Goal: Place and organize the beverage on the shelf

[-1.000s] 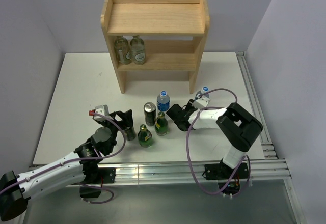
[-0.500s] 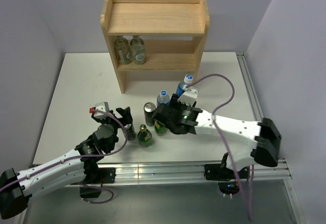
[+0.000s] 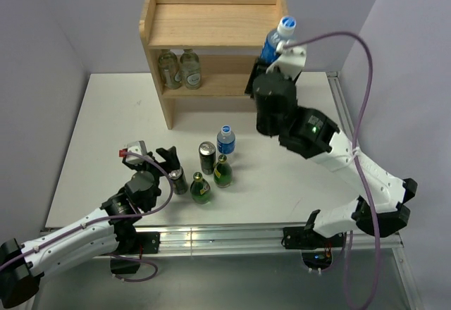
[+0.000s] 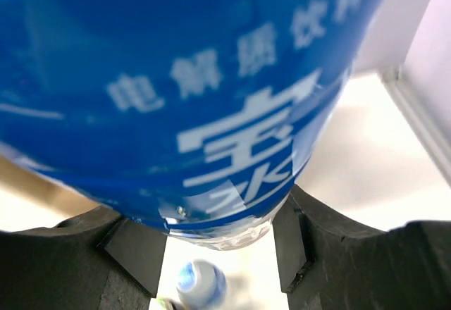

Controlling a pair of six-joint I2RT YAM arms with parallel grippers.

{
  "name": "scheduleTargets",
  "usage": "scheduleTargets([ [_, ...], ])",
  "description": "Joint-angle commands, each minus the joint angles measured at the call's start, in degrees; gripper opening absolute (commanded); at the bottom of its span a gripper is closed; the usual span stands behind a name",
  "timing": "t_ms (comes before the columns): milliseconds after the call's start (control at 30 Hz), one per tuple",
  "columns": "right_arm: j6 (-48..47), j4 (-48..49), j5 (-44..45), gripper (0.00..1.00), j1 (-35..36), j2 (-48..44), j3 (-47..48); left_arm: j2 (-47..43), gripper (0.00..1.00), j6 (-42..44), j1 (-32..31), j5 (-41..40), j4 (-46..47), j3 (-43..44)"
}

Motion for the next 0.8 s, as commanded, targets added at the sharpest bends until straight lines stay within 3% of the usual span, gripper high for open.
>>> scheduleTargets([
  [0,-13.8,9.7,-0.5,0.00,-4.0,4.1,11.5,0.1,0.93,0.4,0.8,0.6,0.7,0.2],
  [100,-15.1,7.3,-3.3,0.00,-8.5,10.1,24.7,-0.3,0.93,0.2,1.4,0.9,1.0,-0.1],
  [300,-19.3,7.1,-6.1,0.00,-12.6,21.1,38.4,-1.1,0.93,-0.5,2.7,1.7,0.8,-0.8],
  [767,-25.3,14.0,-8.5,0.00,-18.5,31.5,45.7,-0.7,0.93,-2.5,3.4,1.1,-1.2,-0.4],
])
